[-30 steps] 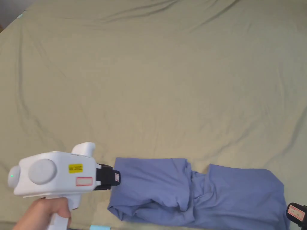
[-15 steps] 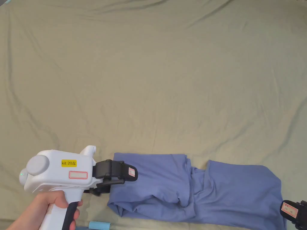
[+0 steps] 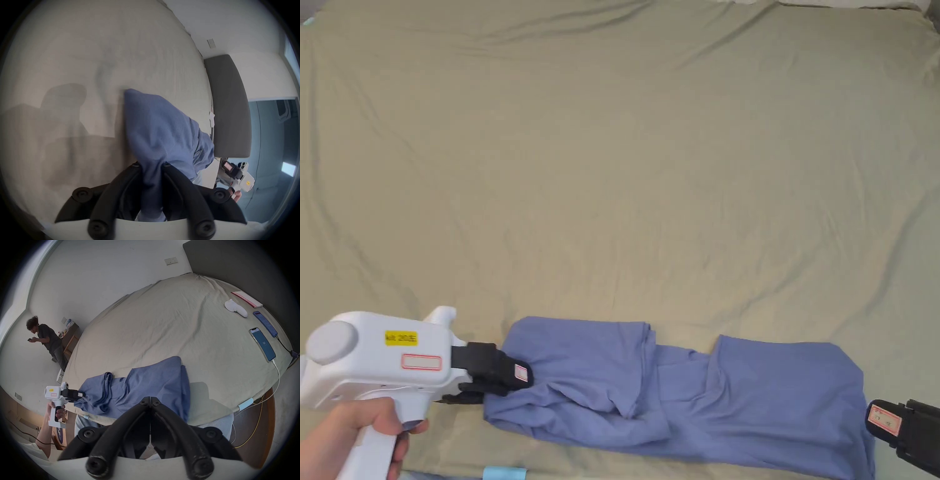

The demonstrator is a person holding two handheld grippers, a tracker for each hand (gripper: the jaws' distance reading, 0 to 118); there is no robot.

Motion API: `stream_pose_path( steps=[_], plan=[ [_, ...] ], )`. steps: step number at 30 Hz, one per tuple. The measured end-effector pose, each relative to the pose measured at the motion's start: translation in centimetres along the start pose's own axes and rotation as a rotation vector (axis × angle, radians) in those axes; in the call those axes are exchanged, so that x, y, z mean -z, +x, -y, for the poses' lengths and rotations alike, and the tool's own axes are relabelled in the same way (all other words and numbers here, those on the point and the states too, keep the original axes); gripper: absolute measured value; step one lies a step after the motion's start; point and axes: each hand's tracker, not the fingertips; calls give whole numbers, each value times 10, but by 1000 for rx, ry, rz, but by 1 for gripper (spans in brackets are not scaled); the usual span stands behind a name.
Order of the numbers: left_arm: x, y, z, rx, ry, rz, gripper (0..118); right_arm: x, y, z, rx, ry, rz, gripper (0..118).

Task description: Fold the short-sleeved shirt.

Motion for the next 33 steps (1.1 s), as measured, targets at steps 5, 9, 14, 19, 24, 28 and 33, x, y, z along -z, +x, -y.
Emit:
stream_pose_path(
  steps=[5, 9, 14, 19, 24, 28, 33],
  plan=[
    [-63, 6, 2, 48, 106, -190, 12, 6, 0, 1, -8, 1, -30, 0],
    [-101, 11, -5, 112, 183, -407, 12, 10, 0, 5, -11, -10, -46, 0],
    [-95, 81, 7, 389, 191, -575, 12, 16, 10, 11, 0, -14, -59, 0],
    [-49, 178, 45, 657, 128, -694, 12, 8, 23, 14, 17, 6, -70, 0],
    [16, 251, 79, 902, 29, -771, 12, -1, 38, 20, 58, 28, -77, 0],
    [94, 294, 121, 1088, -90, -794, 12, -5, 55, 28, 109, 47, -81, 0],
    [214, 311, 159, 1232, -134, -761, 66, -12, 73, 36, 171, 56, -64, 0]
  ],
)
